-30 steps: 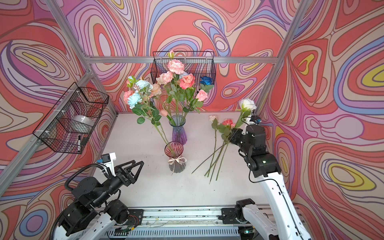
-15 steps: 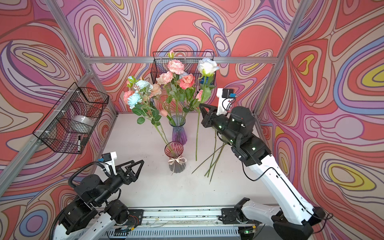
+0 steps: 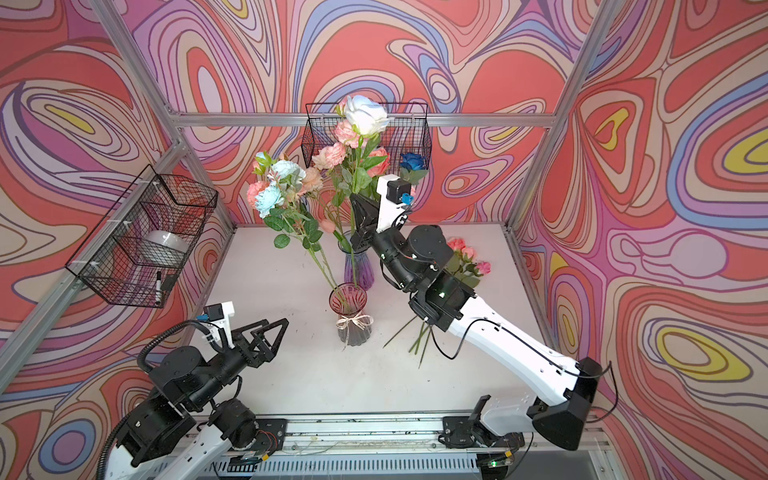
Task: Arrange the flowers into the vase
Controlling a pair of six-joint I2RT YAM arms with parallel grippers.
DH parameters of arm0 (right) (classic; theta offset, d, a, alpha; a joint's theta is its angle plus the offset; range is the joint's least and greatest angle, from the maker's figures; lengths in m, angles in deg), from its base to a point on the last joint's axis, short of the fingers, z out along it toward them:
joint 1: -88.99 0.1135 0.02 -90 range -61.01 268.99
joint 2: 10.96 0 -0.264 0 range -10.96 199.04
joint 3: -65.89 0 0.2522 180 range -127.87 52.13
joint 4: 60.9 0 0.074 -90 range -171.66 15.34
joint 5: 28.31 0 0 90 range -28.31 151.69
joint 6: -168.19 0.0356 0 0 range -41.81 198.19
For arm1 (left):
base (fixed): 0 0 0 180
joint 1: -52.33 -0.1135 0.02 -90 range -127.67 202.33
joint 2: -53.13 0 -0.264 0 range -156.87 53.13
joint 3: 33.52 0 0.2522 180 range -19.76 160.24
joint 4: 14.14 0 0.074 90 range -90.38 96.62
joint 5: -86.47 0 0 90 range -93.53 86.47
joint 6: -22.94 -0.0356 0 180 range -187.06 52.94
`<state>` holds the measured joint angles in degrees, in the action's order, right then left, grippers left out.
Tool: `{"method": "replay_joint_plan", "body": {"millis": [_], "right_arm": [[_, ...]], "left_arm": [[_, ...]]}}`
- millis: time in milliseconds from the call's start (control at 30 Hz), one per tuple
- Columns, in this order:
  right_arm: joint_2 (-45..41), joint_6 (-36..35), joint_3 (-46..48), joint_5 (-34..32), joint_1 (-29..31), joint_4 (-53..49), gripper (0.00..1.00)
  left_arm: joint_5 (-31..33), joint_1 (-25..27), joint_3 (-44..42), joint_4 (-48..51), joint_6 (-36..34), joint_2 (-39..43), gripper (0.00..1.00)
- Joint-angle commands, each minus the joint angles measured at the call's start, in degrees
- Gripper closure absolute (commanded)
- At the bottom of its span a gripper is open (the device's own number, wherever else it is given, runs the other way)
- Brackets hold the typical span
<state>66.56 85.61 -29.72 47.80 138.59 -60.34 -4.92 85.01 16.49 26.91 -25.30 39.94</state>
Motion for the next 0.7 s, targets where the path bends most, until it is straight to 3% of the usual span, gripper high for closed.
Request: {"method": "replay_joint_plan", "body": {"millis": [0,267,467,667], "right_arm": [[1.5,-1.9,4.4,-1.9,1.7,7.1,1.00],[2.7,-2.5,17.7,-5.7,5.7,17.4,1.00],[2.4,0.2,23.2,-7.1,7.5,16.6,1.00],[1.1,3.8,27.7,-7.8,8.5,14.0,1.00]], "left_arm": [[0.7,0.2,1.2,0.5,-0.7,0.0,0.01],[0.4,0.2,1.3,0.6,-1.1,-0.3,0.01],[1.6,0.2,2.1,2.4,-0.8,0.9,0.01],[7.2,0.2,6.1,8.7,-1.1,3.6,0.01]]}}
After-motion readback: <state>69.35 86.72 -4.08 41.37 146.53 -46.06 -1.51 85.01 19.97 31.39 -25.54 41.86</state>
